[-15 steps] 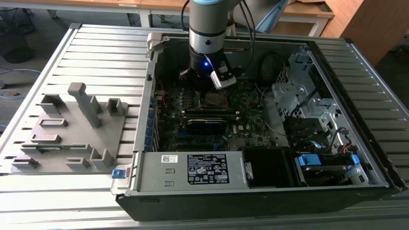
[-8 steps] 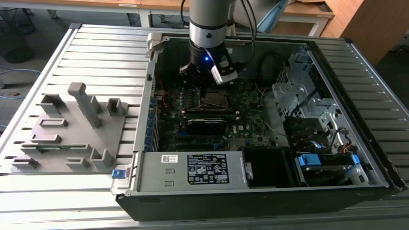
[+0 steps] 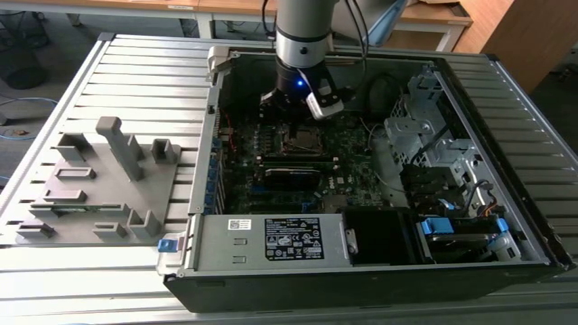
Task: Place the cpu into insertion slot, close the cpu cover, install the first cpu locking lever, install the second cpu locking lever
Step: 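Close the cpu cover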
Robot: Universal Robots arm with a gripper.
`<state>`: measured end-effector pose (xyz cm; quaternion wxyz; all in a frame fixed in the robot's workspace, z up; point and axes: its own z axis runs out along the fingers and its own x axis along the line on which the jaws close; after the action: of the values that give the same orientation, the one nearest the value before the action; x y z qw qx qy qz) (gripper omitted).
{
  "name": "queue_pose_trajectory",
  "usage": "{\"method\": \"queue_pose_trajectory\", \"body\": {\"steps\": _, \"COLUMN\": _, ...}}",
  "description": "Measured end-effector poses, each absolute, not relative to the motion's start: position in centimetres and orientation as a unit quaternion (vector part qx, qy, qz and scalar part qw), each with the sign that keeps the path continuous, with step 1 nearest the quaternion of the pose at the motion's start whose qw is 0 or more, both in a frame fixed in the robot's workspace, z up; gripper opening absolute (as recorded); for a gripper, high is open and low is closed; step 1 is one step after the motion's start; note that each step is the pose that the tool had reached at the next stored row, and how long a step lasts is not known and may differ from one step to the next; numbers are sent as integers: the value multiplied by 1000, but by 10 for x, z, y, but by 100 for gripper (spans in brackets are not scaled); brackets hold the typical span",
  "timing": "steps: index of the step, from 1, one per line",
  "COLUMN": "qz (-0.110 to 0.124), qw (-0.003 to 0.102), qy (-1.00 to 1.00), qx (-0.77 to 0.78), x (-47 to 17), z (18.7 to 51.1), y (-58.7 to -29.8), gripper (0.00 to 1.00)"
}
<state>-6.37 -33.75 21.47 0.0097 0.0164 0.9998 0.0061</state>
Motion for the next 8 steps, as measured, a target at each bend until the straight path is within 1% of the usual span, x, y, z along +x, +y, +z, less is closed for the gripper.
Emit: {"method": "queue_pose_trajectory", "body": {"steps": 8, "qz": 6, "qw": 10, "qy": 1000, "qx": 16, "x": -46, "z": 215, "y": -338, "gripper": 11}}
